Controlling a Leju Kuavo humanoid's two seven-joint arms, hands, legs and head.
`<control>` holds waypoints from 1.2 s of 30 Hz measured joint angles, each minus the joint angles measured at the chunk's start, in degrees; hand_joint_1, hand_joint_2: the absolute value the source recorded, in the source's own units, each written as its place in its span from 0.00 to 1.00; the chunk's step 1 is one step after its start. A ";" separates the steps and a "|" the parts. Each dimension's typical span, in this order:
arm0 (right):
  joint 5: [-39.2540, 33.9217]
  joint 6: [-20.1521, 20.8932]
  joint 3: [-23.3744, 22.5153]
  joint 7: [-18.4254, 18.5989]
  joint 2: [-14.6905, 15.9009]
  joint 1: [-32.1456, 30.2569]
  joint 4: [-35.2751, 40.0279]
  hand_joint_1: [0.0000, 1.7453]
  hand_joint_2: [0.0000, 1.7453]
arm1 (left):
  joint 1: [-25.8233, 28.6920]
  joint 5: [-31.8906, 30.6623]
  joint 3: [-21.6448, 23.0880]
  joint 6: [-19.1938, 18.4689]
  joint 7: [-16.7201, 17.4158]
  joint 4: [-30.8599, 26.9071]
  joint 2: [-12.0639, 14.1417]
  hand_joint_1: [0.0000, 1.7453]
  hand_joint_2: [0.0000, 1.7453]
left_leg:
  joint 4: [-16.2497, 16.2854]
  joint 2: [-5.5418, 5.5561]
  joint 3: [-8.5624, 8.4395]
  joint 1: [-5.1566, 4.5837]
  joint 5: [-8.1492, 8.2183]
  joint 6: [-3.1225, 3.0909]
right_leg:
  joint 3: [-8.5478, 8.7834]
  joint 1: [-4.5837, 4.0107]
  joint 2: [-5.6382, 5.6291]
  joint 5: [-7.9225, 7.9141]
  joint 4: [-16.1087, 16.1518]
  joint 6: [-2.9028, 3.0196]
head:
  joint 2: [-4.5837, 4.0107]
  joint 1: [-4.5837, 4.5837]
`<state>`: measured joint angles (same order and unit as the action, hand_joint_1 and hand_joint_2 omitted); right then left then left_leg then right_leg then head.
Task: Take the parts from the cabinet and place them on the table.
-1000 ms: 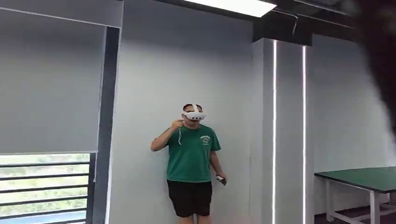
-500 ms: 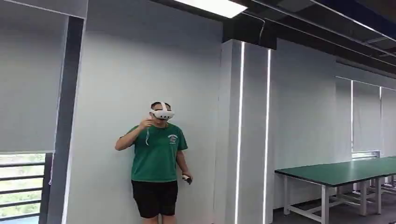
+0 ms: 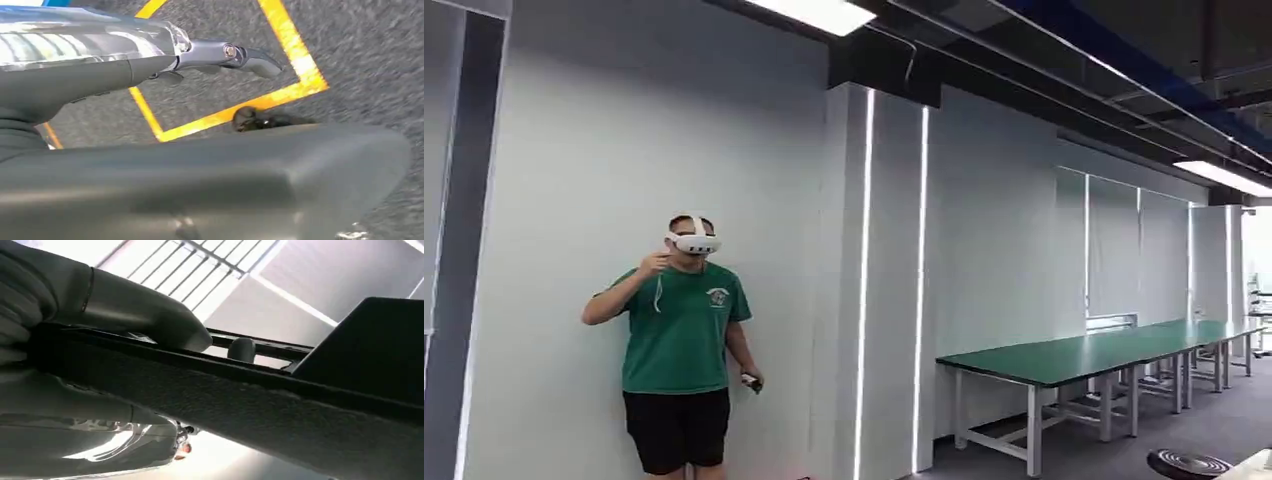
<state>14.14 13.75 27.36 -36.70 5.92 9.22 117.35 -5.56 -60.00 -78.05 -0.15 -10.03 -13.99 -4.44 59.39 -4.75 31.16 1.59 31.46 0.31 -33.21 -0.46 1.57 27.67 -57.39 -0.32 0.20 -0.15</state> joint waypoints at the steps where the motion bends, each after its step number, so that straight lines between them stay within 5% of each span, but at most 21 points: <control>1: -0.09 -0.04 0.00 0.02 0.02 0.16 -0.04 1.00 1.00 | -0.16 0.02 0.00 0.07 0.09 0.00 0.04 0.00 1.00 | 1.10 1.88 0.31 0.07 0.85 -0.06 | 0.25 0.09 -0.35 -0.10 0.40 0.23 | 0.00 -0.02; 2: -0.11 -0.07 0.00 0.04 0.00 0.50 -0.13 1.00 1.00 | -0.10 0.09 0.00 0.09 0.28 0.00 0.04 0.00 1.00 | 4.35 3.20 1.87 0.05 2.72 -0.14 | 0.29 0.17 -0.73 -0.10 0.38 0.41 | 0.00 0.00; 4: -0.13 -0.11 0.04 0.04 0.00 0.38 -0.39 1.00 1.00 | 0.19 0.18 0.00 0.28 0.66 0.00 0.09 0.00 1.00 | 13.08 4.08 6.43 0.00 6.21 -0.02 | 0.46 0.13 -1.73 0.12 0.35 0.72 | 0.00 0.00; 6: -0.17 -0.26 0.07 0.04 0.00 0.31 -0.65 1.00 1.00 | 0.70 0.22 0.00 0.76 1.07 0.00 0.20 0.00 1.00 | 17.19 4.26 9.41 -0.02 5.94 0.09 | 0.69 0.13 -3.30 0.29 0.27 0.76 | 0.00 0.00; 9: -0.31 -0.48 0.07 0.04 0.02 0.23 -0.79 1.00 1.00 | 0.67 0.42 0.00 1.07 1.46 0.00 0.46 0.00 1.00 | 6.03 4.95 5.41 0.21 -2.26 0.19 | 1.45 0.43 -5.33 1.15 -0.33 0.21 | 0.00 0.00; 10: -0.31 -0.55 0.07 0.04 0.02 0.18 -0.79 1.00 1.00 | 0.70 0.42 0.00 1.09 1.60 0.00 0.52 0.00 1.00 | 2.88 6.98 3.91 0.49 -3.16 0.22 | 1.47 0.53 -5.90 1.73 -0.90 -0.21 | 0.00 0.00; 11: -0.33 -0.59 0.07 0.02 0.05 0.27 -0.85 1.00 1.00 | 0.67 0.42 -0.02 1.07 1.70 0.02 0.50 0.00 1.00 | 1.91 8.77 3.56 0.77 -2.41 0.21 | 0.85 0.20 -6.57 2.07 -1.72 -0.67 | 0.00 0.06; 15: -0.31 -0.72 0.07 0.07 0.26 -0.30 -0.83 1.00 1.00 | 0.45 0.42 -0.02 1.07 1.75 0.02 0.50 0.00 1.00 | 1.98 7.13 3.55 0.64 -2.27 -1.10 | 0.37 0.74 -8.34 2.02 -1.60 -1.48 | 0.00 -0.02; 17: -0.33 -0.79 0.02 0.05 0.44 -0.14 -0.76 1.00 1.00 | 0.35 0.42 -0.02 1.09 1.62 0.02 0.61 0.00 1.00 | 1.64 6.22 3.17 0.60 -2.15 -1.69 | -1.21 0.61 -3.82 4.29 -5.28 -2.13 | 0.00 -0.04; 18: -0.35 -0.87 0.00 0.04 0.44 -0.15 -0.76 1.00 1.00 | 0.45 0.42 -0.02 1.09 1.64 0.02 0.61 0.00 1.00 | 1.63 5.58 3.03 0.51 -2.07 -1.81 | -3.37 0.75 -2.76 6.28 -9.54 -2.44 | 0.00 -0.04; 20: -0.33 -0.87 0.00 0.04 0.48 -0.41 -0.81 1.00 1.00 | 0.65 0.42 -0.02 1.07 1.64 0.02 0.61 0.00 1.00 | 1.64 4.26 2.90 0.50 -1.79 -2.02 | -8.03 0.87 -2.15 9.22 -18.14 -2.80 | 0.00 -0.04; 21: -0.33 -0.87 0.00 0.04 0.52 -0.50 -0.83 1.00 1.00 | 0.71 0.42 -0.02 0.99 1.62 0.02 0.61 0.00 1.00 | 1.64 3.70 2.81 0.50 -1.67 -2.02 | -9.08 0.93 -2.08 8.83 -19.50 -2.87 | 0.00 -0.04; 22: -0.33 -0.85 0.00 0.04 0.55 -0.55 -0.83 1.00 1.00 | 0.68 0.42 -0.02 0.83 1.55 0.02 0.61 0.00 1.00 | 1.64 3.20 2.61 0.49 -1.50 -1.97 | -8.60 0.93 -1.97 7.00 -17.89 -2.83 | 0.00 -0.04; 24: -0.22 -0.85 0.02 0.04 0.55 -0.49 -0.83 1.00 1.00 | 0.47 0.39 -0.02 0.68 1.35 0.02 0.61 0.00 1.00 | 1.58 2.32 1.89 0.39 -1.09 -1.79 | -4.09 0.77 -1.14 1.28 -8.09 -2.19 | 0.00 -0.04; 25: -0.11 -0.85 0.02 0.04 0.57 -0.47 -0.83 1.00 1.00 | 0.44 0.37 -0.02 0.59 1.35 0.02 0.59 0.00 1.00 | 1.44 2.01 1.49 0.35 -0.86 -1.68 | -1.77 0.32 0.68 -0.83 -3.24 -1.45 | 0.00 -0.04; 26: -0.07 -0.85 0.02 0.04 0.57 -0.40 -0.83 1.00 1.00 | 0.43 0.35 -0.02 0.57 1.33 0.07 0.41 0.00 1.00 | 1.25 1.60 1.18 0.13 -0.72 -1.41 | -0.95 -0.30 2.65 0.19 -2.00 -1.07 | 0.00 -0.02; 30: 0.09 -0.87 0.11 0.07 0.77 -0.43 -0.79 1.00 1.00 | 0.38 0.33 -0.02 0.57 1.18 0.07 0.28 0.00 1.00 | 0.06 -0.53 0.04 -0.04 -0.69 -0.09 | -0.87 -0.49 0.38 -0.24 -0.71 -0.24 | 0.00 -0.02; 31: 0.07 -0.90 0.11 0.07 0.76 -0.56 -0.77 1.00 1.00 | 0.19 0.33 -0.02 0.57 1.05 0.07 0.26 0.00 1.00 | 0.49 0.68 -0.08 0.12 0.01 0.04 | -0.14 0.19 0.05 -0.71 0.18 0.02 | 0.00 -0.04; 33: 0.07 -0.96 0.11 0.04 0.81 -0.16 -0.81 1.00 1.00 | 0.19 0.33 -0.02 0.55 0.98 0.07 0.24 0.00 1.00 | 6.04 3.44 2.51 -0.05 3.20 -0.08 | 0.01 0.31 -0.87 -0.80 0.51 0.35 | 0.00 0.00; 35: 0.09 -1.03 0.15 0.04 0.83 -0.49 -0.85 1.00 1.00 | 0.52 0.33 -0.02 0.57 0.98 0.07 0.24 0.00 1.00 | 15.10 4.12 7.31 -0.10 6.64 0.08 | 0.07 0.17 -2.11 -0.67 0.46 0.55 | 0.00 0.02; 36: 0.07 -1.07 0.15 0.04 0.83 -0.55 -0.87 1.00 1.00 | 0.71 0.33 -0.02 0.57 0.98 0.07 0.24 0.00 1.00 | 17.23 4.22 8.72 -0.14 6.67 0.09 | 0.09 0.15 -2.87 -0.63 0.39 0.59 | 0.00 0.00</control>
<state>14.21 12.68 27.52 -36.65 6.75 8.67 116.48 -4.85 -59.67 -78.07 0.42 -9.05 -13.92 -4.20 76.62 -0.53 39.88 1.45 38.13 0.39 -33.12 -0.31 -1.30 27.04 -57.01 0.27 0.20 -0.15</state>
